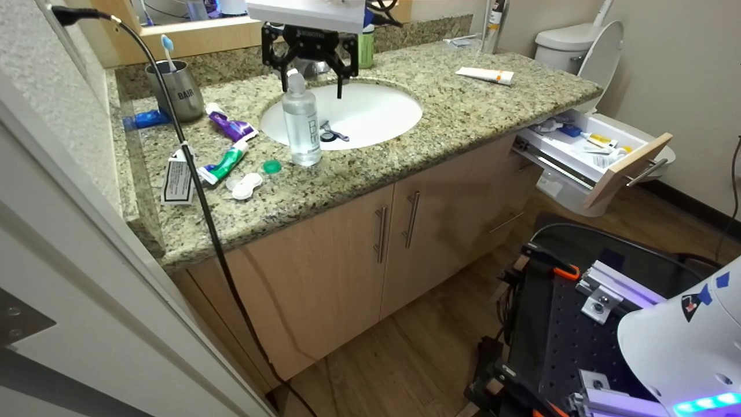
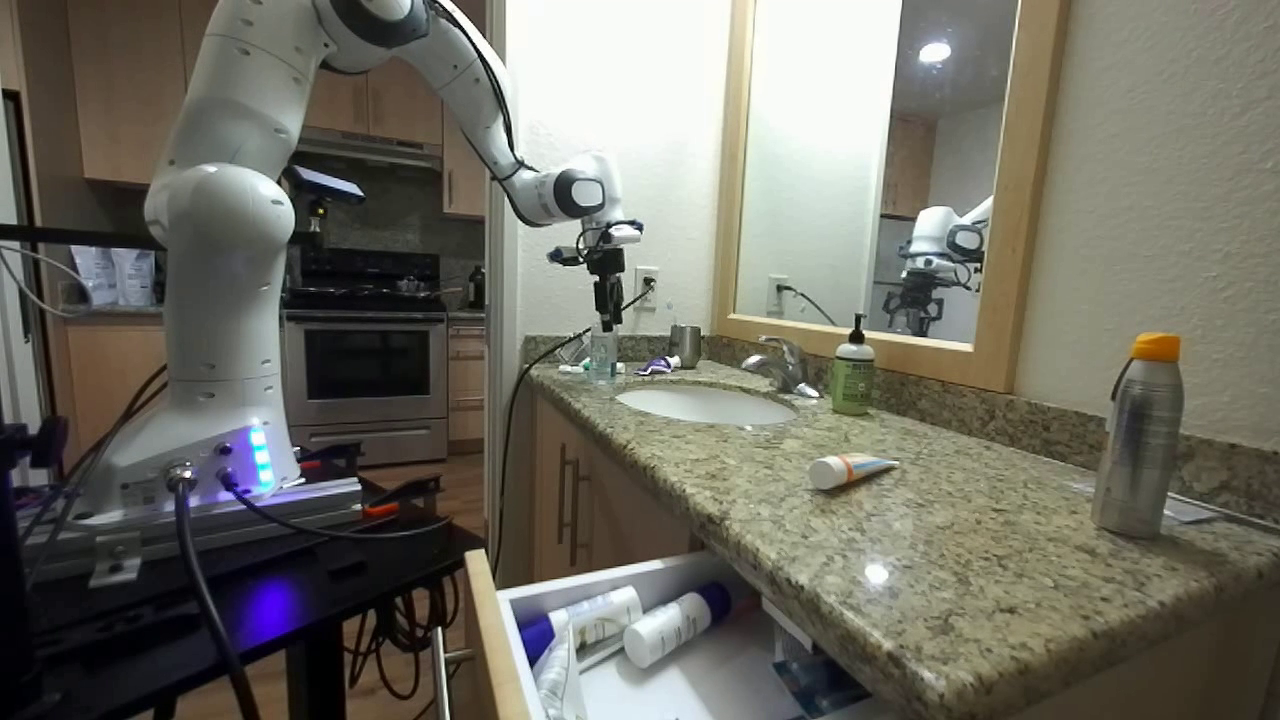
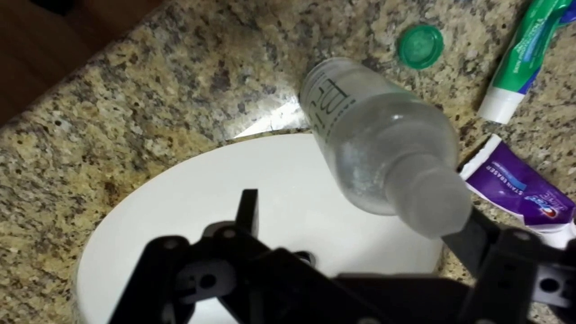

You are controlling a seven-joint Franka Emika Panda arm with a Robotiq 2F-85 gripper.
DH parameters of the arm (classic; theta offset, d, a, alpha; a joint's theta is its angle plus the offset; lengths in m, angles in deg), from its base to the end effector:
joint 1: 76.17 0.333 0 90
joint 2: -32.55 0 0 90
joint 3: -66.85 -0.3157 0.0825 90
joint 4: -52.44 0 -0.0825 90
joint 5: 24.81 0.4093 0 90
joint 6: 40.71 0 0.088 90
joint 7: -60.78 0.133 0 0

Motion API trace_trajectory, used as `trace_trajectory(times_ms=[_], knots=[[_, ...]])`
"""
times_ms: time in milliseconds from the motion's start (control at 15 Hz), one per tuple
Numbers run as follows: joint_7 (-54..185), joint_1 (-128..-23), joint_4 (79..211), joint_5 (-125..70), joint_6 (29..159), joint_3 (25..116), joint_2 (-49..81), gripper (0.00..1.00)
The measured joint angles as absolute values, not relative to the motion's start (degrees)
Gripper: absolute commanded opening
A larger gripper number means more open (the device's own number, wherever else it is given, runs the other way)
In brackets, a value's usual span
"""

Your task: Put the bottle with the colorless liquid on the right side of the sink

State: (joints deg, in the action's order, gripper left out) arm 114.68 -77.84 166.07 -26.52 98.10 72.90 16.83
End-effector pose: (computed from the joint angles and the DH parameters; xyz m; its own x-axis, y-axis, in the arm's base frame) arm 0.6368 -0.0853 0.3031 0.4879 -0.8618 0.1388 -0.8584 -0.5026 -0.1028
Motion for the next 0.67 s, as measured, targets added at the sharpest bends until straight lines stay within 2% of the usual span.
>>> trace_trajectory(times_ms=[667], knots=[[113.75,-77.5,166.47,-24.58,96.55,72.79,16.29,1.0]])
